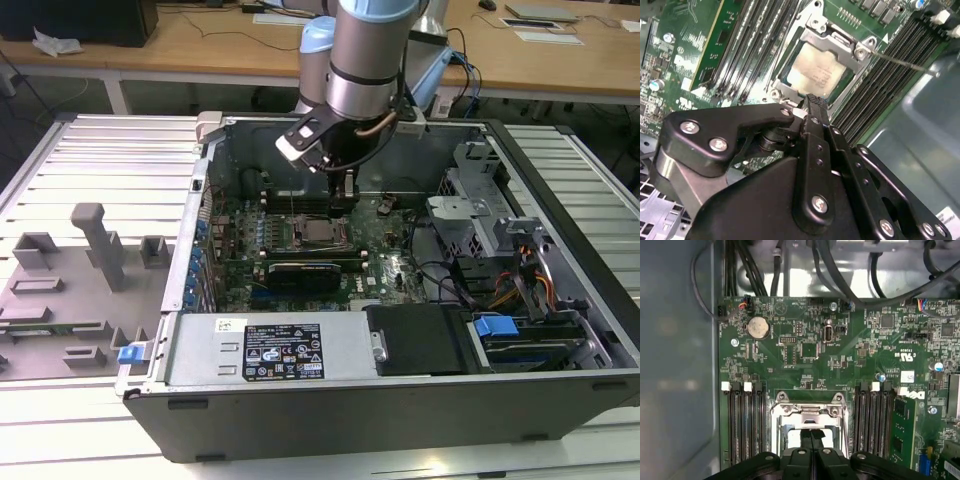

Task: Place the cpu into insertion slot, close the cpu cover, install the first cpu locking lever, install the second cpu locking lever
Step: 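Close the cpu cover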

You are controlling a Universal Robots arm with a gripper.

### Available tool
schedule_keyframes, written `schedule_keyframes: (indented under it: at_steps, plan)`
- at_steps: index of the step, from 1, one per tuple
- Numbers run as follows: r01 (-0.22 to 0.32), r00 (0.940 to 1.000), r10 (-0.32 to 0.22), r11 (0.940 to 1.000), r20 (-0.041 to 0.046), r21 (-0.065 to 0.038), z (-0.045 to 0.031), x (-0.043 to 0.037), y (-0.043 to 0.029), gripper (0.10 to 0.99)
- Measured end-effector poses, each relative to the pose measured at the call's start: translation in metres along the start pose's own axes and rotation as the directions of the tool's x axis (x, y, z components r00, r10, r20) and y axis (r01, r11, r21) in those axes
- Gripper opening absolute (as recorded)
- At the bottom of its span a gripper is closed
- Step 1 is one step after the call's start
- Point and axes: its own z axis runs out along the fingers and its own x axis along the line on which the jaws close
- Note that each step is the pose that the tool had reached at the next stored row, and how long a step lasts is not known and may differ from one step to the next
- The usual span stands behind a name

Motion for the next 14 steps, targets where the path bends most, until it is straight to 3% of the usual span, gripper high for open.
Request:
schedule_keyframes:
  at_steps: [10, 14]
  plan:
    - [0.001, 1.0, -0.001, 0.9995, 0.0002, -0.033, 0.0117, -0.001, -0.0214, 0.106]
    - [0.001, 1.0, -0.001, 0.9994, 0.0002, -0.034, 0.014, -0.0023, -0.0235, 0.106]
